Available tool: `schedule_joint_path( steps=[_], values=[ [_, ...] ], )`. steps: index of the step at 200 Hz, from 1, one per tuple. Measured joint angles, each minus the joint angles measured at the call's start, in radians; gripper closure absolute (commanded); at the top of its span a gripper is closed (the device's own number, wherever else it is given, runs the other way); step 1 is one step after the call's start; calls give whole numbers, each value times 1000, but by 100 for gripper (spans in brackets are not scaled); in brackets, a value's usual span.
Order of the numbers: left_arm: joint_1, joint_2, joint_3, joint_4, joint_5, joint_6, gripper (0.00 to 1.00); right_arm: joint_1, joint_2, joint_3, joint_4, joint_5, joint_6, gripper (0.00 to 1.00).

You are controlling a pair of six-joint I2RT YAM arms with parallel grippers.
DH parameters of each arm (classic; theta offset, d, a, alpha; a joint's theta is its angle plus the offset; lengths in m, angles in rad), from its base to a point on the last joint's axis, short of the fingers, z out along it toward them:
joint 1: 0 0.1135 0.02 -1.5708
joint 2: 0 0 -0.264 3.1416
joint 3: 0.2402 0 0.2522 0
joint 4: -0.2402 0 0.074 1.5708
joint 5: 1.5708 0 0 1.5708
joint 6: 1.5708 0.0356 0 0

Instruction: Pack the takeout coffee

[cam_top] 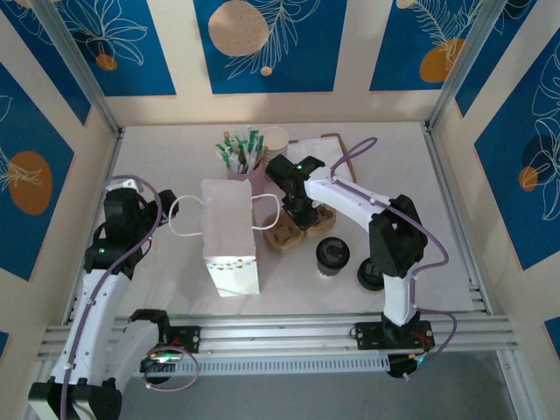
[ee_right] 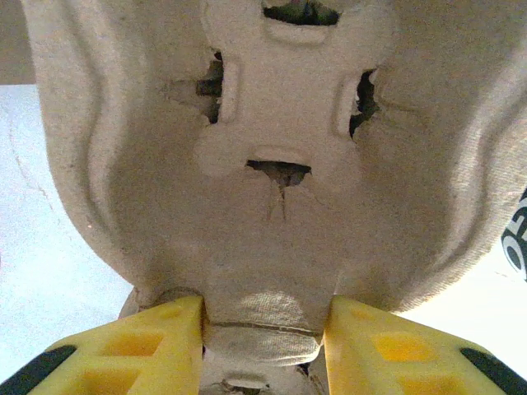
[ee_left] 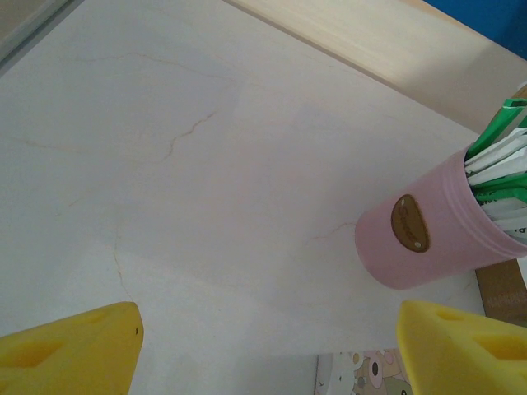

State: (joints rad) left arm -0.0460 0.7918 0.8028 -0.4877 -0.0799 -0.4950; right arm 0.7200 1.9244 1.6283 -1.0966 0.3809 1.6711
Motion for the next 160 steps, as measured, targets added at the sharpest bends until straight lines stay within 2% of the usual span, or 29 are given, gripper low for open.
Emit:
schedule_joint_path(
  steps=[60, 80, 160],
  values=[
    [0, 0, 0, 0, -4, 0, 19, 7, -92, 0, 2, 39, -66, 60],
    [0, 0, 0, 0, -7, 0, 19, 7, -134, 0, 9, 42, -111, 65],
    [0, -12, 0, 0, -19, 0, 19, -36, -299, 14, 33, 89, -539, 66]
  ],
)
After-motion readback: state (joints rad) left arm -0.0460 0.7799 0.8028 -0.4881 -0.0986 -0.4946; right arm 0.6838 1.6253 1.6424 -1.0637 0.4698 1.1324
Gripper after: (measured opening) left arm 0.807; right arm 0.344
